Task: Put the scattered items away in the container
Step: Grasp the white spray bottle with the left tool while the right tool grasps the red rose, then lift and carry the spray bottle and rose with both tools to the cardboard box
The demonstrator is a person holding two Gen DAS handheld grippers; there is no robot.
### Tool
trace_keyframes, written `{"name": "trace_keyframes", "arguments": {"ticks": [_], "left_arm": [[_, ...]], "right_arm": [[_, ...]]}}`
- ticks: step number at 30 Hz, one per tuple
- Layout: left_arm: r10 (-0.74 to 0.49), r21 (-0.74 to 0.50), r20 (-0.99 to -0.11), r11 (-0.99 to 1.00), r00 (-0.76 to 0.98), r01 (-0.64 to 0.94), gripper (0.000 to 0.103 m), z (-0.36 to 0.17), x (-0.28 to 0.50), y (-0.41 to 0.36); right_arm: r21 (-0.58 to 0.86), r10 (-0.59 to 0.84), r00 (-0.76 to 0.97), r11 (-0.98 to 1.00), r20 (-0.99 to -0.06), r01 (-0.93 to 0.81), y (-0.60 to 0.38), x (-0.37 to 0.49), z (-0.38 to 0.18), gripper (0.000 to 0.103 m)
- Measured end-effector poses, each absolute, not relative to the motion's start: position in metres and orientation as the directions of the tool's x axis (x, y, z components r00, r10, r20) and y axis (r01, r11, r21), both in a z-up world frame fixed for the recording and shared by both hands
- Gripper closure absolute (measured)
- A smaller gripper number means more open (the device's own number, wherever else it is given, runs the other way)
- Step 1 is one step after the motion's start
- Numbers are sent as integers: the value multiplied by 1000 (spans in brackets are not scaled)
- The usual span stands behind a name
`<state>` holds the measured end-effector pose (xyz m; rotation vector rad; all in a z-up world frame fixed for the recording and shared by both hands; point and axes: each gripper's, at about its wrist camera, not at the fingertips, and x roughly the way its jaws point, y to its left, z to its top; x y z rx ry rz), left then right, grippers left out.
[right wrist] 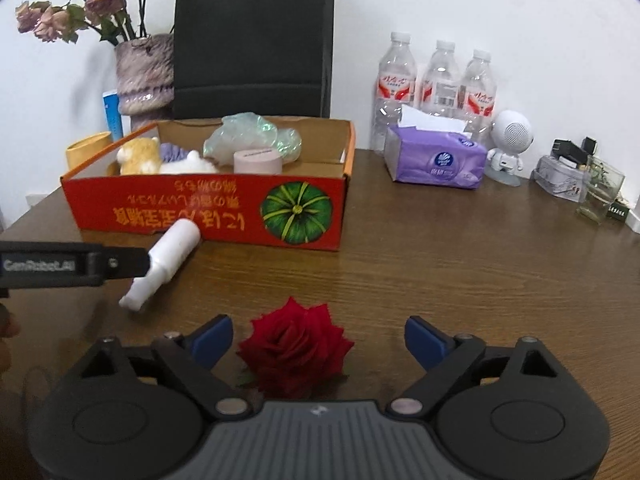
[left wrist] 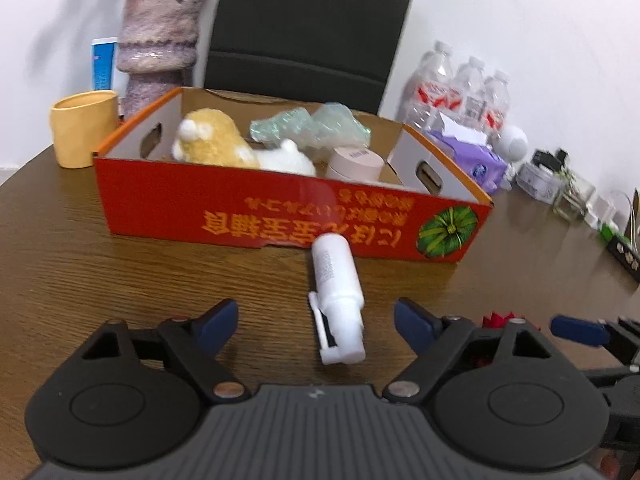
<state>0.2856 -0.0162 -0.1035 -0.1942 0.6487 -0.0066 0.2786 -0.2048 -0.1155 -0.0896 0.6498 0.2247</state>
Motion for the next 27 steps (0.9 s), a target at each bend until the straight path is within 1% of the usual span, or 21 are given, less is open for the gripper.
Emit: {"name": "trace_keyframes", "arguments": {"ticks": [2,4,6,9,13,16,21,23,25,27], "left_arm": [[-73,-172,-606,984,792,-42,25,-107,287,-19],[-76,-167,-609,985,789,-35,32,-110,288,-21],[-77,-161,-613,986,786,-30,35,-112,289,-22],[-76,-153,-612,988,787,-23,40,-113,288,-22],[-75,-139,-609,990,789,-13,51,-114,288,-23],[-73,-127,-607,992,791,-6,56,-114,288,-24],[-60,-101,-607,995,793,-1,61,-115,287,-27],[-55,-91,-607,996,793,-1,66,-115,287,-28],[-38,-65,-608,998,793,-2,73,-115,287,-29],[-31,-41,-609,999,792,8,75,-116,287,-32]], "right_arm": [[-18,180,766,970,-617,-243,-203,280,-118,26],[-21,180,756,968,-629,-248,-201,281,-121,30],[-12,188,746,967,-638,-254,-201,282,-124,38],[4,206,739,964,-641,-265,-202,284,-125,44],[5,212,741,962,-638,-271,-202,284,-126,45],[6,217,743,961,-634,-276,-202,284,-126,46],[3,224,748,959,-625,-285,-201,283,-127,48],[2,230,752,957,-618,-291,-200,284,-127,49],[3,234,752,955,-616,-295,-199,284,-127,52],[5,241,752,953,-613,-302,-199,284,-128,55]]}}
